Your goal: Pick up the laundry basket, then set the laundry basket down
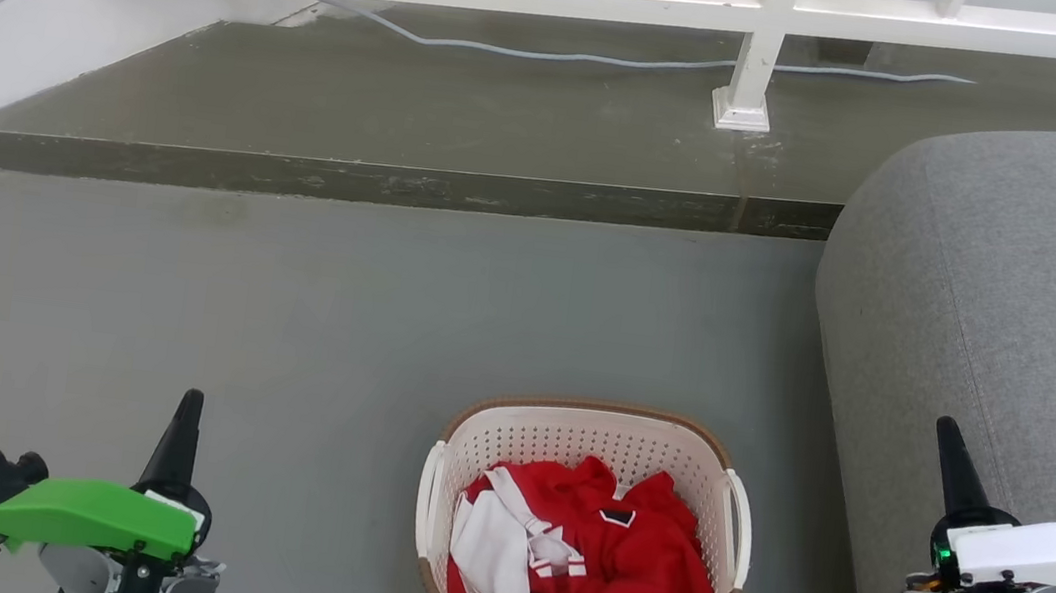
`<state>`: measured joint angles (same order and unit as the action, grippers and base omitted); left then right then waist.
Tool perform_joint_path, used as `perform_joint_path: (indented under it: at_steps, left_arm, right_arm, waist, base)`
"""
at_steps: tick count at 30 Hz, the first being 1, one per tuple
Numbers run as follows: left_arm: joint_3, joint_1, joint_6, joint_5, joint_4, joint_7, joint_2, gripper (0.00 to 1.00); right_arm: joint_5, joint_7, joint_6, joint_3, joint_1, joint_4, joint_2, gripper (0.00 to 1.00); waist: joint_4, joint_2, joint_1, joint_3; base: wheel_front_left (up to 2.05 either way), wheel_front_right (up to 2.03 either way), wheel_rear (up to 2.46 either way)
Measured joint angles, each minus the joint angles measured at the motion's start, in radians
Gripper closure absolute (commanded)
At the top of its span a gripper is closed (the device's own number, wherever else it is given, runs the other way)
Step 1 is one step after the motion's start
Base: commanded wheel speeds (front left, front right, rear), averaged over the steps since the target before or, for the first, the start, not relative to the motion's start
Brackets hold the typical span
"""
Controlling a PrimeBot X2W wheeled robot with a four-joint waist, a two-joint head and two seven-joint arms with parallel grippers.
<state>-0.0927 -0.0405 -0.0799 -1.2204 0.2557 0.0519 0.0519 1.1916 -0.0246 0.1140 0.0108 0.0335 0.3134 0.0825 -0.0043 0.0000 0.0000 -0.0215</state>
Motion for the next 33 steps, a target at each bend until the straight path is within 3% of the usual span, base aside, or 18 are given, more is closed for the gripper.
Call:
perform_joint_path:
  at_steps: [33]
  left_arm:
    - [0.094, -0.003, -0.034, -0.348, 0.014, -0.099, 0.01, 1.0]
  right_arm:
    - [0.345, 0.102, 0.0, 0.091, 0.02, -0.023, -0.028, 1.0]
  waist:
    - [0.003, 0.0, 0.0, 0.016]
  base:
    - [0.0, 0.0, 0.0]
